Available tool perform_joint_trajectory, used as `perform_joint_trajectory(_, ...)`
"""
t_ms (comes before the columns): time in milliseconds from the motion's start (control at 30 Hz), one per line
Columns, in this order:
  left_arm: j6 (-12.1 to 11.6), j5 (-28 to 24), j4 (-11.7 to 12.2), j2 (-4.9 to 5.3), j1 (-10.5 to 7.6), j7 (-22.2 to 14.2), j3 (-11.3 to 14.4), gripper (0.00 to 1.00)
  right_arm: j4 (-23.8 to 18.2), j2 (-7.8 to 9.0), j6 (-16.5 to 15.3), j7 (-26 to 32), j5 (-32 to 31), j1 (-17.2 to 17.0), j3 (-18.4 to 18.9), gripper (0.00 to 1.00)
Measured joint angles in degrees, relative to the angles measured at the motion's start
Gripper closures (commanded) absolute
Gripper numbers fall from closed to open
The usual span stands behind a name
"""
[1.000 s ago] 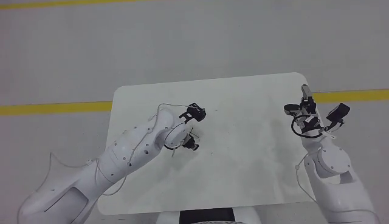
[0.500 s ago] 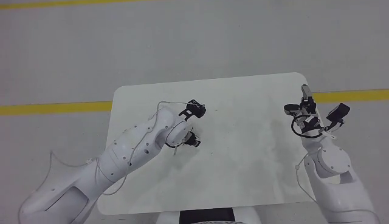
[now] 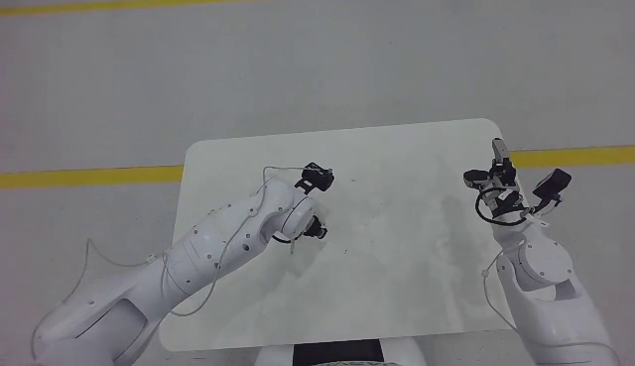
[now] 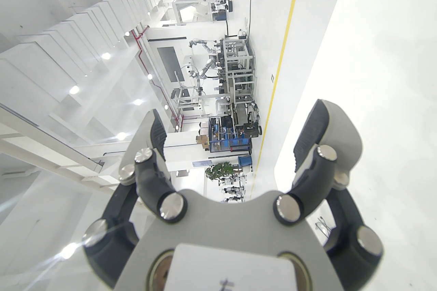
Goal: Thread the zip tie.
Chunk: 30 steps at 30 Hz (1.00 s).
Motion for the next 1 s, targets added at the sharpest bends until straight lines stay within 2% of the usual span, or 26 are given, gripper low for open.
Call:
perform_joint_trajectory(133, -0.7, -0.2, 0.6, 0.06, 0.74, 1.3, -0.2, 0.0, 0.0, 0.0, 0.0, 0.0, 0.0, 0.0, 0.0, 0.0)
perform_joint_trajectory(200, -0.2, -0.2, 1.0, -0.04, 0.91, 0.3, -0.2, 0.0, 0.0, 0.0, 0.0, 0.0, 0.0, 0.0, 0.0, 0.0)
perform_joint_trajectory(533, -0.4, 0.0, 1.1, -0.3, 0.64, 0.0, 0.5, 0.0, 0.0, 0.0, 0.0, 0.0, 0.0, 0.0, 0.0, 0.0)
perform_joint_trajectory(767, 1.0, 4.7, 2.1, -0.32, 0.04, 0.0, 1.1, 0.0, 0.0, 0.0, 0.0, 0.0, 0.0, 0.0, 0.0, 0.0)
perform_joint_trajectory(800, 1.0, 5.1, 2.3, -0.33, -0.06, 0.0, 1.2, 0.03, 0.0, 0.0, 0.0, 0.0, 0.0, 0.0, 0.0, 0.0)
perform_joint_trajectory(833, 1.0, 5.4, 2.4, -0.37, -0.11, 0.0, 1.3, 0.1, 0.0, 0.0, 0.0, 0.0, 0.0, 0.0, 0.0, 0.0)
perform_joint_trajectory(900, 1.0, 5.5, 2.3, -0.51, -0.1, 0.0, 1.3, 0.31, 0.0, 0.0, 0.0, 0.0, 0.0, 0.0, 0.0, 0.0)
perform_joint_trajectory(967, 1.0, 5.4, 2.1, -0.66, -0.09, 0.0, 1.3, 0.41, 0.0, 0.0, 0.0, 0.0, 0.0, 0.0, 0.0, 0.0)
perform_joint_trajectory(1000, 1.0, 5.3, 1.9, -0.76, -0.07, 0.0, 1.2, 0.52, 0.0, 0.0, 0.0, 0.0, 0.0, 0.0, 0.0, 0.0)
